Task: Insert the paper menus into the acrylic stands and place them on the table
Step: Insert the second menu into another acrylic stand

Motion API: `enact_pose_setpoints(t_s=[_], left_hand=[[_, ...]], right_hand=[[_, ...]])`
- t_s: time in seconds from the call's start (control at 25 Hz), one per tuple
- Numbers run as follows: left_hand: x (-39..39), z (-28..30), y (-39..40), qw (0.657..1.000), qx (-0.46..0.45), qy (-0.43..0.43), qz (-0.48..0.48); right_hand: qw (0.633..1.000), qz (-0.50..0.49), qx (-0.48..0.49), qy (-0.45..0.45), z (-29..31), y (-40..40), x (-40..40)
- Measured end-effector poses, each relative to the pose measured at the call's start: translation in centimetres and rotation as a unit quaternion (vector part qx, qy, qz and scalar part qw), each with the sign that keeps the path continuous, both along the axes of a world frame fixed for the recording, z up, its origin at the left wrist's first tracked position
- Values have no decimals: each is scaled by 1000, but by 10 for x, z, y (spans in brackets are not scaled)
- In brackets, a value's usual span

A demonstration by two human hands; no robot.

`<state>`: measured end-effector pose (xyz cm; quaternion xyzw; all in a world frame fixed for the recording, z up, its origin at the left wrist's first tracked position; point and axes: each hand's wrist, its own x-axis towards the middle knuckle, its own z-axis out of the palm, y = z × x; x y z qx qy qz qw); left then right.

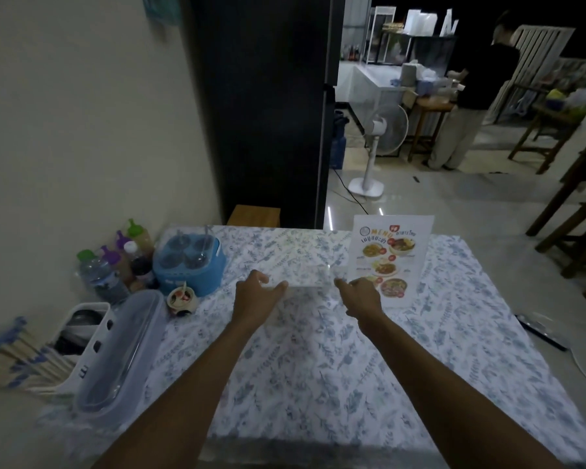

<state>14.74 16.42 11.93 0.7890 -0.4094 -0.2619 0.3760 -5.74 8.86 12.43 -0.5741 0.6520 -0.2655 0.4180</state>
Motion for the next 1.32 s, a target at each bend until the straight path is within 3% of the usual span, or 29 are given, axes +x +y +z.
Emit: enact_pose_setpoints(t_s=[0.36, 0.52, 0.88, 1.32], left_hand=[[58, 27, -103, 998, -18, -47, -31], [72, 19, -141, 998, -45, -20, -34], [107, -45, -194, 997, 10, 12, -82], [109, -94, -190, 989, 78, 55, -110]], right_hand=[[996, -45, -30, -65, 38, -88, 59], [995, -61, -24, -76, 33, -119, 72], [997, -58, -7, -44, 24, -170, 103], [998, -6, 67, -13, -10, -174, 106]])
